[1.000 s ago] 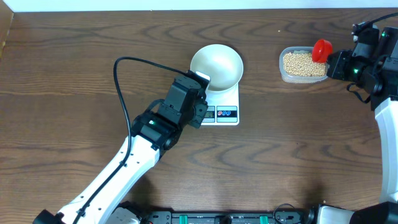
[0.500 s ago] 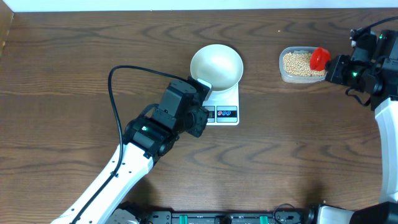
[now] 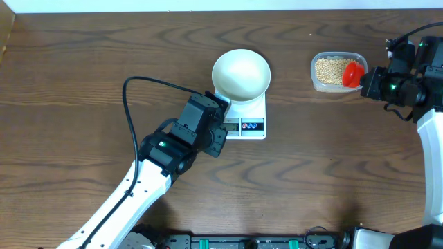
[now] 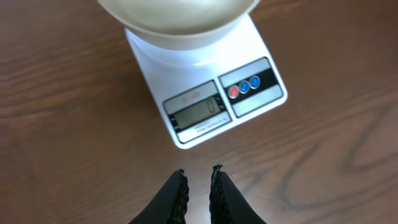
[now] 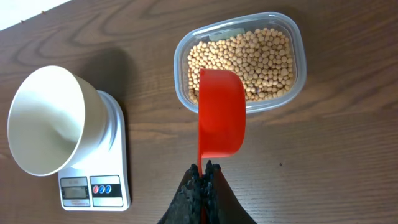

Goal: Scoop item into bowl and weigh 50g on scale
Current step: 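Lower the red scoop into the chickpea tub with the right gripper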

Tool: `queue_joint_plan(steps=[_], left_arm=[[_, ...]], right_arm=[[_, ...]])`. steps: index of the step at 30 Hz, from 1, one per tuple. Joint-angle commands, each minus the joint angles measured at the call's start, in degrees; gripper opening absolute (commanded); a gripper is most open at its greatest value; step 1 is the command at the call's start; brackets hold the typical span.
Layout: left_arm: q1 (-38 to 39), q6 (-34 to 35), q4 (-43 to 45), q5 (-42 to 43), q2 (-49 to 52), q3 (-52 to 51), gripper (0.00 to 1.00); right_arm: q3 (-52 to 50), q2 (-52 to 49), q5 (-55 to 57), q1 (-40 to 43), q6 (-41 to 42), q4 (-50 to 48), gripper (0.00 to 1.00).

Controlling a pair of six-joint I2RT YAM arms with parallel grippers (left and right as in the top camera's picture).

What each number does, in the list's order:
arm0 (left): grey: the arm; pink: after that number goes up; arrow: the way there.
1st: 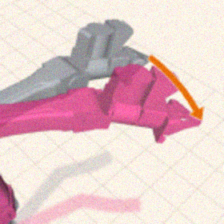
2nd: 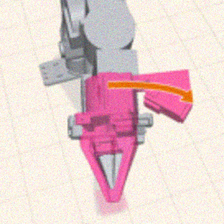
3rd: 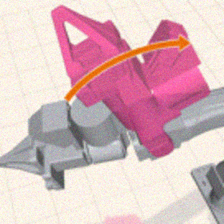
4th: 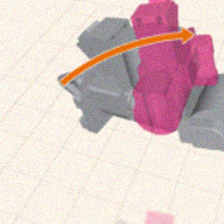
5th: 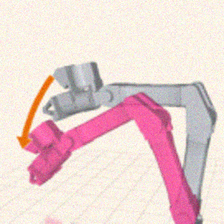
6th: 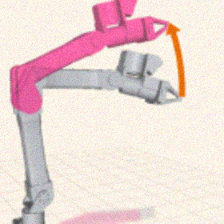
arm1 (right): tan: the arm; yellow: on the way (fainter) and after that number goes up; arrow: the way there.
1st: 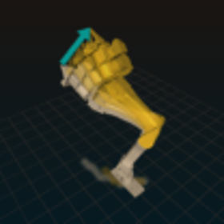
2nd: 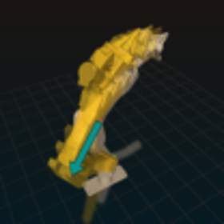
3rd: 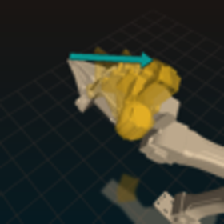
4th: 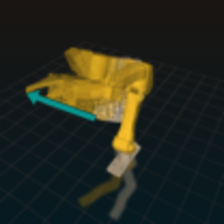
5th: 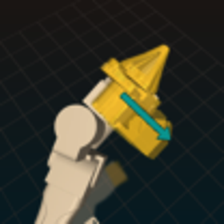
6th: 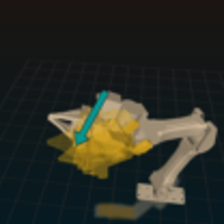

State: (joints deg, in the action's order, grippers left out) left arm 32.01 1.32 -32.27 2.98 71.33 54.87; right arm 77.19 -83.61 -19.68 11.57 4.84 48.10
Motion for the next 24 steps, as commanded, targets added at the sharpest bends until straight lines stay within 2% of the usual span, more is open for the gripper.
queue_joint_plan(steps=[1, 5, 8, 9, 24], left_arm=[[-0.5, 0.5, 0.3, -2.9, -0.6, -0.5, 0.32], [-0.4, 0.5, 0.0, -2.8, -0.1, -0.5, 0.44], [-0.4, 0.5, -0.3, -2.8, -0.1, -0.5, 0.75], [-0.4, 0.5, -0.3, -2.8, -0.1, -0.5, 0.99], [-0.4, 0.5, -0.3, -2.8, -0.1, -0.5, 1.0]], right_arm=[[1.0, 0.9, -0.3, 0.4, -1.2, -0.5, 0.01], [1.0, 0.9, -0.4, 0.4, -1.1, -0.5, 0.01], [1.0, 0.9, -0.4, 0.4, -1.1, -0.3, 0.01], [1.0, 0.9, -0.4, 0.4, -1.1, -0.2, 0.01], [1.1, 0.9, 0.2, 0.4, -2.3, 1.7, 0.01]])
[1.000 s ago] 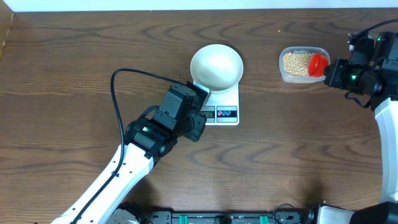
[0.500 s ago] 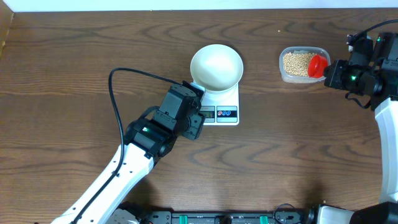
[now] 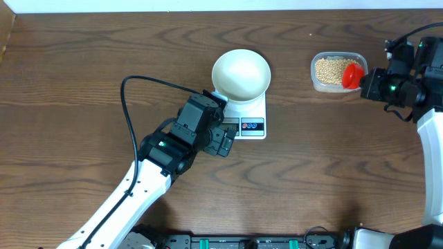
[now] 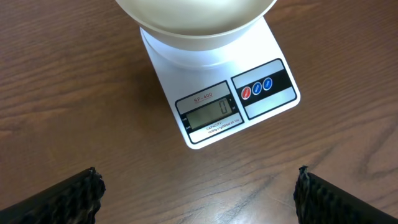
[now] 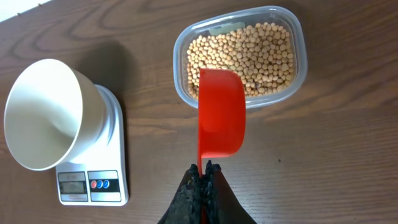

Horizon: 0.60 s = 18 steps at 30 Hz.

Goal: Scoop item into bowl and weigh 50g on scale
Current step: 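Lower the red scoop into the chickpea tub with the right gripper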

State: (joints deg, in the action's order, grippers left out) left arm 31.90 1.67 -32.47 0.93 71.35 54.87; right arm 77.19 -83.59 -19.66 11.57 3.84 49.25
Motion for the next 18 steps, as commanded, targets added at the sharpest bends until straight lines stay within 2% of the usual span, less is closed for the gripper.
queue_joint_plan(steps=[1, 6, 11, 18], left_arm=[[-0.3, 0.1, -0.1, -0.8, -0.1, -0.5, 1.0], [-0.3, 0.1, -0.1, -0.8, -0.1, -0.5, 1.0], [-0.3, 0.1, -0.1, -0.8, -0.1, -0.5, 1.0], [-0.3, 0.1, -0.1, -0.7, -0.1, -0.5, 1.0]], right_arm=[[1.3, 0.9, 0.5, 0.4, -1.0, 0.9, 0.01], [4.8, 0.5, 4.0, 0.3, 0.4, 5.4, 0.01], [13.8, -2.5, 9.9, -0.1, 0.3, 12.7, 0.01], [27.4, -13.8, 17.9, -3.2, -2.5, 20.1, 0.01]])
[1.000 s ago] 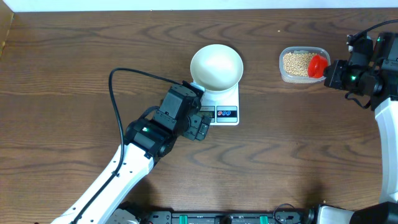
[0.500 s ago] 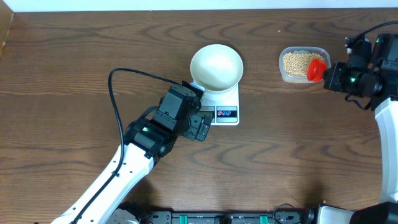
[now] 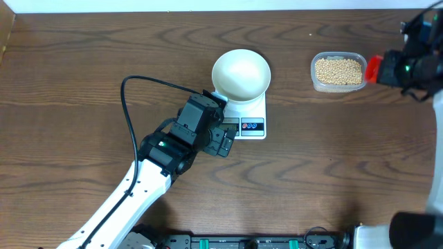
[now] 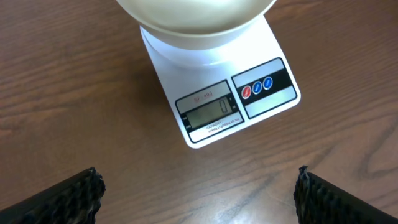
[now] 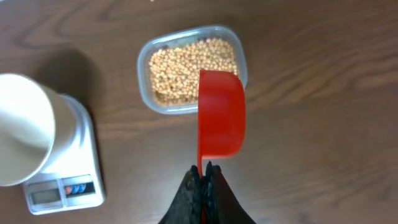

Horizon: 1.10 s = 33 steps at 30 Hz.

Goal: Scoop item into bowl and weigh 50g on scale
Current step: 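Lower the red scoop into the chickpea tub with the right gripper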

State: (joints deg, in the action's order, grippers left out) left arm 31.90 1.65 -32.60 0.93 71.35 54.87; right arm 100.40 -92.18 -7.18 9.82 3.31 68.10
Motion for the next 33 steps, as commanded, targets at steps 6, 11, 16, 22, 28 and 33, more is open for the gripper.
queue_joint_plan(steps=[6, 11, 16, 22, 28, 33], left_arm=[[-0.3, 0.1, 0.0, -0.8, -0.1, -0.5, 1.0], [-0.3, 0.1, 0.0, -0.8, -0.1, -0.5, 1.0], [-0.3, 0.1, 0.0, -0.8, -0.1, -0.5, 1.0], [-0.3, 0.1, 0.0, -0.8, -0.1, -0.5, 1.0], [-0.3, 0.1, 0.0, -0.7, -0.1, -0.5, 1.0], [-0.3, 0.1, 0.0, -0.8, -0.1, -0.5, 1.0]], right_arm=[[6.6, -12.3, 7.4, -4.3, -6.3, -2.3, 0.01], [6.5, -14.4, 10.7, -5.9, -7.3, -5.8, 0.01], [6.4, -15.8, 12.7, -6.8, -8.2, -7.5, 0.01], [6.3, -19.0, 12.7, -6.9, -8.6, -7.6, 0.01], [6.3, -22.0, 12.7, -6.9, -9.0, -8.2, 0.01], [6.3, -23.6, 12.6, -6.8, -8.7, -8.6, 0.01]])
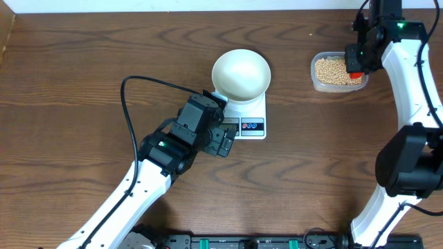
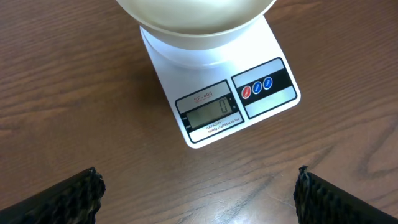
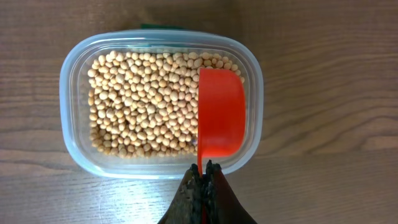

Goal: Scoop item into bowl and weigh 50g on scale
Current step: 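Lower the red scoop into the chickpea tub with the right gripper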

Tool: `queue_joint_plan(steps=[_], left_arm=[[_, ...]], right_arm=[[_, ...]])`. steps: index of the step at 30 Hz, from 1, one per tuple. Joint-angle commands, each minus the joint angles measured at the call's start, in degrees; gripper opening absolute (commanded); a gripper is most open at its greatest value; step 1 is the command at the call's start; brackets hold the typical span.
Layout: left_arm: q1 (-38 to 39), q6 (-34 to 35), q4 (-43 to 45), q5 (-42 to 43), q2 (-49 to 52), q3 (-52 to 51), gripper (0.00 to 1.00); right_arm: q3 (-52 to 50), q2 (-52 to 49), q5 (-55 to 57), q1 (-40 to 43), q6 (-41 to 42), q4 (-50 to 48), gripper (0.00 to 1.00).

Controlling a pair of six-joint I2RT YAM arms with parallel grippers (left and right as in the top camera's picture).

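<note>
A white bowl [image 1: 241,72] stands on the white scale [image 1: 252,126], whose display [image 2: 208,114] reads 0. My left gripper [image 2: 196,193] hovers wide open just in front of the scale, nothing between its fingers. A clear tub of soybeans [image 3: 149,106] sits at the table's far right [image 1: 338,71]. My right gripper [image 3: 201,180] is shut on the handle of a red scoop [image 3: 221,112]. The empty scoop hangs over the right part of the tub.
Dark wooden table [image 1: 83,76] all round. A black cable [image 1: 128,104] loops over the table by the left arm. The right arm [image 1: 412,90] reaches in from the right edge toward the tub.
My right gripper swung with the scoop from right of the tub to directly above it, now seen much closer. The left gripper and scale are unchanged.
At first my left gripper was nearly shut before the scale and the right held the scoop beside the tub. The left then stood wide open and stayed so. The right drew back to the right, and now holds the scoop low over the beans.
</note>
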State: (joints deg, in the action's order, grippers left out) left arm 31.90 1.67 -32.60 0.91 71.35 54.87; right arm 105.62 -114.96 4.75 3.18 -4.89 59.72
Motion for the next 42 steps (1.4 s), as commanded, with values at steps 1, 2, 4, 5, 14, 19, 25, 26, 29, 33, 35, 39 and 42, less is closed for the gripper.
queue_joint_plan(steps=[1, 2, 4, 5, 14, 19, 25, 26, 29, 33, 35, 39, 42], left_arm=[[-0.3, 0.1, 0.0, -0.7, -0.1, -0.5, 1.0], [-0.3, 0.1, 0.0, -0.7, -0.1, -0.5, 1.0], [-0.3, 0.1, 0.0, -0.7, -0.1, -0.5, 1.0], [-0.3, 0.1, 0.0, -0.7, -0.1, -0.5, 1.0], [-0.3, 0.1, 0.0, -0.7, -0.1, -0.5, 1.0], [-0.3, 0.1, 0.0, -0.7, -0.1, -0.5, 1.0], [-0.3, 0.1, 0.0, -0.7, -0.1, -0.5, 1.0], [-0.3, 0.1, 0.0, -0.7, -0.1, -0.5, 1.0], [-0.3, 0.1, 0.0, -0.7, -0.1, -0.5, 1.0], [-0.3, 0.1, 0.0, -0.7, -0.1, -0.5, 1.0], [-0.3, 0.1, 0.0, -0.7, -0.1, -0.5, 1.0], [-0.3, 0.1, 0.0, -0.7, -0.1, -0.5, 1.0], [-0.3, 0.1, 0.0, -0.7, -0.1, -0.5, 1.0]], right_arm=[[1.0, -1.1, 0.7, -0.2, -0.3, -0.2, 0.01], [1.0, -1.3, 0.3, -0.2, 0.0, -0.2, 0.01], [1.0, -2.1, -1.2, 0.0, 0.1, 0.0, 0.01], [1.0, -2.5, -2.5, 0.1, 0.1, 0.1, 0.01], [0.5, -6.4, -18.0, 4.8, 1.2, 1.5, 0.01], [-0.1, -7.1, -26.3, 7.6, 1.2, 1.6, 0.01], [-3.1, -7.1, -29.8, 9.2, 1.6, 0.4, 0.01], [-4.0, -7.1, -29.8, 9.2, 1.7, -0.1, 0.01], [-7.0, -7.1, -30.0, 9.2, 3.0, -2.4, 0.01], [-9.8, -7.1, -30.3, 9.2, 4.9, -4.4, 0.01], [-10.3, -7.1, -31.1, 9.2, 5.2, -5.0, 0.01], [-10.5, -7.1, -33.7, 9.2, 6.2, -6.3, 0.01], [-10.5, -7.1, -38.7, 9.8, 6.1, -6.9, 0.01]])
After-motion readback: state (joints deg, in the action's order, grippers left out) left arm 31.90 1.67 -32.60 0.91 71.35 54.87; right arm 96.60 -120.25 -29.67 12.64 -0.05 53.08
